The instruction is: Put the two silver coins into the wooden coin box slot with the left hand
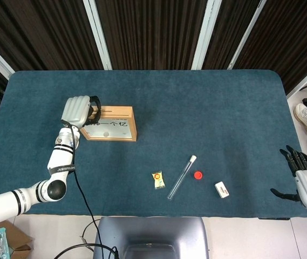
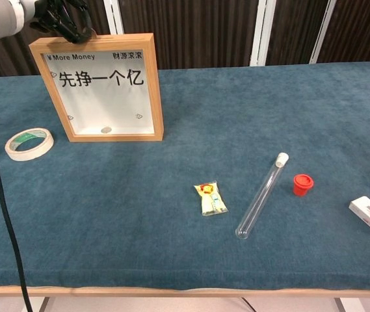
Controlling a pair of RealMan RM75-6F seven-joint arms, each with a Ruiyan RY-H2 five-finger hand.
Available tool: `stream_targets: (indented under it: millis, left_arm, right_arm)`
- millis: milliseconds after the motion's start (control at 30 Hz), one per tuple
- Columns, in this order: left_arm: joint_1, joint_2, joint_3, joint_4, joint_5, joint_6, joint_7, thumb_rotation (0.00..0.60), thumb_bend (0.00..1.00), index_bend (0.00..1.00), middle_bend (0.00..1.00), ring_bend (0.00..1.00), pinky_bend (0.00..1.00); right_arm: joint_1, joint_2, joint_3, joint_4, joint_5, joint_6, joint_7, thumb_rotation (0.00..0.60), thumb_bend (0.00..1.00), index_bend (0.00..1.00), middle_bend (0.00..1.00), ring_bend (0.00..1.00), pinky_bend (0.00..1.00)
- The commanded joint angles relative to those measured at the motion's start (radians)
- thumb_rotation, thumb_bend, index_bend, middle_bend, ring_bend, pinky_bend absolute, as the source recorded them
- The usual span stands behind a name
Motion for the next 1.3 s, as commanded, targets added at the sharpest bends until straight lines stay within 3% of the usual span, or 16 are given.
stream_targets:
  millis: [33, 333, 667, 800, 833, 900, 933, 967, 1067, 1133, 1200, 1300]
  left_arm:
    - [-0.002, 0.003, 0.006, 0.001, -0.007, -0.011, 0.004, 0.6, 0.45, 0.57, 1.0, 1.0, 1.0]
    - [-0.003, -0.003, 0.012, 0.009, -0.006, 0.008, 0.005, 0.6, 0.43, 0.33, 1.0, 1.0, 1.0]
    - [0.023, 0.024, 0.019, -0.068, 0.075, 0.081, 0.001, 0.6, 0.43, 0.27, 1.0, 1.0, 1.0]
    - [0.089, 0.076, 0.038, -0.186, 0.223, 0.169, -0.061, 0.6, 0.42, 0.26, 1.0, 1.0, 1.0]
    - [0.129, 0.098, 0.059, -0.223, 0.301, 0.22, -0.089, 0.6, 0.42, 0.25, 0.95, 0.99, 1.0]
    - [0.193, 0.137, 0.107, -0.265, 0.408, 0.286, -0.121, 0.6, 0.41, 0.21, 0.72, 0.88, 0.98]
    - [0.241, 0.169, 0.145, -0.292, 0.469, 0.319, -0.146, 0.6, 0.41, 0.18, 0.52, 0.74, 0.89]
    - [0.279, 0.194, 0.177, -0.316, 0.507, 0.341, -0.169, 0.6, 0.4, 0.14, 0.35, 0.55, 0.74]
    - [0.421, 0.273, 0.299, -0.36, 0.669, 0.433, -0.284, 0.6, 0.4, 0.09, 0.15, 0.14, 0.31]
    - [0.524, 0.298, 0.38, -0.322, 0.768, 0.523, -0.345, 0.6, 0.4, 0.08, 0.09, 0.04, 0.16]
    - [0.61, 0.294, 0.431, -0.264, 0.809, 0.602, -0.376, 0.6, 0.4, 0.07, 0.05, 0.0, 0.07]
    - [0.745, 0.249, 0.496, -0.149, 0.819, 0.69, -0.448, 0.6, 0.4, 0.06, 0.01, 0.0, 0.02]
  right_arm:
    - [0.0, 0.0, 0.0, 0.0, -0.001, 0.001, 0.0, 0.6, 0.12, 0.0, 0.0, 0.0, 0.0]
    - [0.0, 0.0, 0.001, 0.0, 0.002, 0.0, 0.0, 0.6, 0.12, 0.0, 0.0, 0.0, 0.0]
    - [-0.001, -0.002, 0.0, -0.003, -0.002, 0.002, -0.008, 0.6, 0.12, 0.0, 0.0, 0.0, 0.0]
    - [-0.002, -0.003, -0.002, -0.003, -0.009, 0.005, -0.012, 0.6, 0.12, 0.0, 0.0, 0.0, 0.0]
    - [-0.002, -0.004, -0.004, -0.004, -0.012, 0.005, -0.014, 0.6, 0.12, 0.0, 0.0, 0.0, 0.0]
    - [-0.001, -0.005, -0.008, -0.006, -0.018, 0.003, -0.02, 0.6, 0.12, 0.0, 0.0, 0.0, 0.0]
    - [-0.001, -0.005, -0.012, -0.008, -0.023, 0.002, -0.026, 0.6, 0.12, 0.0, 0.0, 0.0, 0.0]
    - [-0.001, -0.006, -0.015, -0.01, -0.028, 0.001, -0.032, 0.6, 0.12, 0.0, 0.0, 0.0, 0.0]
    - [-0.001, -0.011, -0.027, -0.02, -0.044, 0.0, -0.06, 0.6, 0.12, 0.0, 0.0, 0.0, 0.0]
    - [-0.002, -0.013, -0.035, -0.03, -0.05, -0.004, -0.082, 0.6, 0.12, 0.0, 0.0, 0.0, 0.0]
    - [-0.001, -0.018, -0.038, -0.036, -0.046, -0.011, -0.105, 0.6, 0.12, 0.0, 0.0, 0.0, 0.0]
    - [0.002, -0.032, -0.041, -0.044, -0.039, -0.02, -0.148, 0.6, 0.12, 0.0, 0.0, 0.0, 0.0]
